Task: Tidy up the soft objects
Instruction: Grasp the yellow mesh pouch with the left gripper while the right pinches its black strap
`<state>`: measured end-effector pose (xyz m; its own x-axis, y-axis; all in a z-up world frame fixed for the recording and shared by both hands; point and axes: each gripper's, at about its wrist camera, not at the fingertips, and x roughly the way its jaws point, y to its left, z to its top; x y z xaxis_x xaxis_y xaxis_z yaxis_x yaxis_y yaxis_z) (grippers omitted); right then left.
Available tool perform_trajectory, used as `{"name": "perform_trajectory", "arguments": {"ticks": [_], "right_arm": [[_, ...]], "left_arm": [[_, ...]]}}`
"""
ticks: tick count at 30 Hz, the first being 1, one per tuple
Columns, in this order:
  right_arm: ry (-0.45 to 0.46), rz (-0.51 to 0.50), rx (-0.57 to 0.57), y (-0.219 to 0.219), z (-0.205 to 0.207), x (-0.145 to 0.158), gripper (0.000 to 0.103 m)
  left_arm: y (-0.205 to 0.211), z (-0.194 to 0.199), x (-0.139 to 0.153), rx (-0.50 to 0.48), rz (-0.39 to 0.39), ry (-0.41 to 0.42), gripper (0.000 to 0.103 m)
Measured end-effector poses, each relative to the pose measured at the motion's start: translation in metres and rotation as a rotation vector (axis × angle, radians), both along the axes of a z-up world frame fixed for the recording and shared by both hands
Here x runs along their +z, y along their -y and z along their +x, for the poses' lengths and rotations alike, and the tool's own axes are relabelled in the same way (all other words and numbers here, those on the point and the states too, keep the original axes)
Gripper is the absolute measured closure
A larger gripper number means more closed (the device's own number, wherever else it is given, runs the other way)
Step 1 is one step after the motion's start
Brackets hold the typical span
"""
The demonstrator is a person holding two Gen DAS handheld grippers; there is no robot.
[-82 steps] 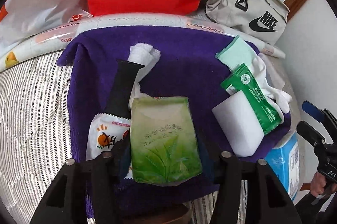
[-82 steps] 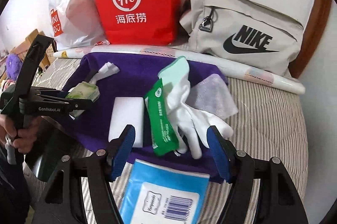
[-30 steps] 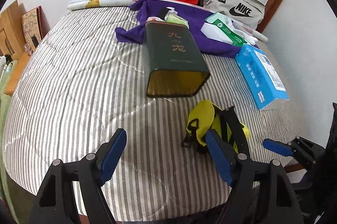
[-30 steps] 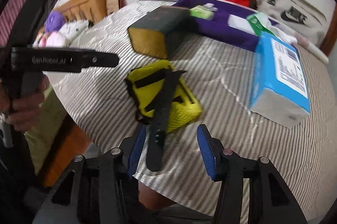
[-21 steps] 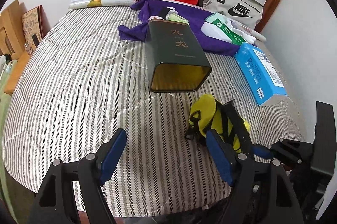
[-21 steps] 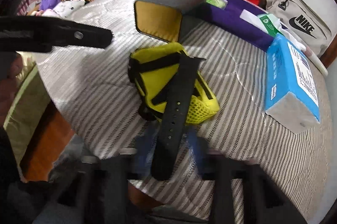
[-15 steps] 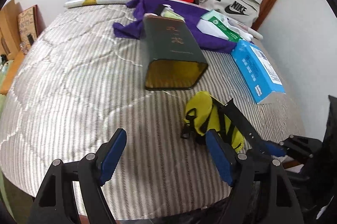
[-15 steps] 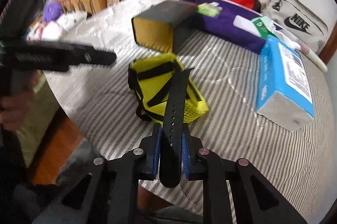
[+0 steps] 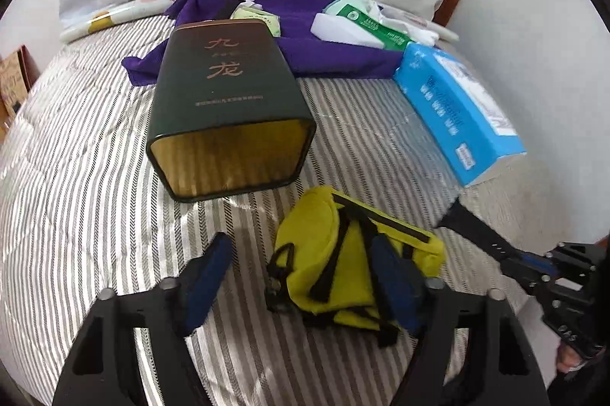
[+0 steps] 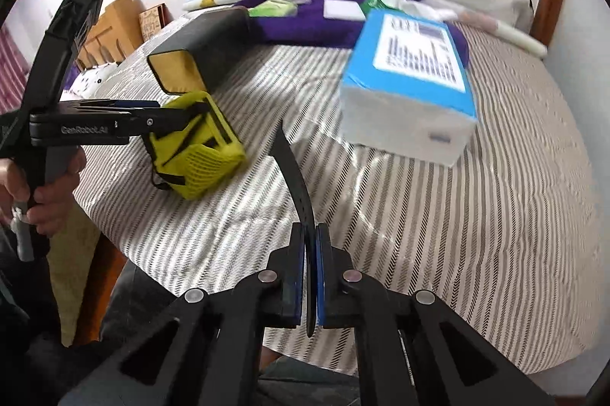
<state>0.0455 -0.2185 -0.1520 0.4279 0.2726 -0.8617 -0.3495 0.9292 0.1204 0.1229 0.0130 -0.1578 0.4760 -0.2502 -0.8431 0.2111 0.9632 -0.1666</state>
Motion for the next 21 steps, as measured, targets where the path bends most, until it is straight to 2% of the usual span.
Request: {"name": "perform_trajectory", "arguments": {"ticks": [2,3,4,7,10,11,12,15,18,21], "right_arm": [[-0.003,0.000,0.007,0.000,0.004,-0.004,0.094],[-0.006,-0.009,0.013,-0.003,0.007,-0.007,0.094],[-0.007,-0.012,0.020,-0.004,0.009,-0.009,0.094],[-0.017,0.004,0.045,-0.010,0.018,-0.016,0.093],[0.010,0.020,0.060,-0.017,0.027,-0.019,0.090],[0.019,0.029,0.062,-0.018,0.029,-0.019,0.092],[0.028,0.040,0.070,-0.019,0.029,-0.019,0.099],[0.043,0.053,0.083,-0.018,0.027,-0.020,0.100],[0.050,0.052,0.051,-0.003,0.016,-0.015,0.100],[0.064,0.014,-0.006,0.016,0.006,-0.011,0.100]], "left_arm": [[0.002,0.001,-0.003,-0.005,0.015,0.016,0.050],[0.004,0.000,-0.004,-0.018,0.012,0.025,0.066],[0.004,-0.001,-0.004,-0.031,0.004,0.026,0.069],[0.003,-0.005,-0.004,-0.042,0.009,0.037,0.070],[0.002,-0.003,-0.004,-0.039,-0.010,0.033,0.069],[0.001,-0.003,-0.004,-0.037,-0.015,0.032,0.068],[0.001,-0.001,-0.004,-0.033,-0.022,0.034,0.068],[0.000,-0.002,-0.004,-0.031,-0.022,0.047,0.072],[-0.004,-0.013,0.000,-0.029,-0.003,0.069,0.075],[-0.019,-0.022,0.002,0.012,-0.021,0.069,0.075]]}}
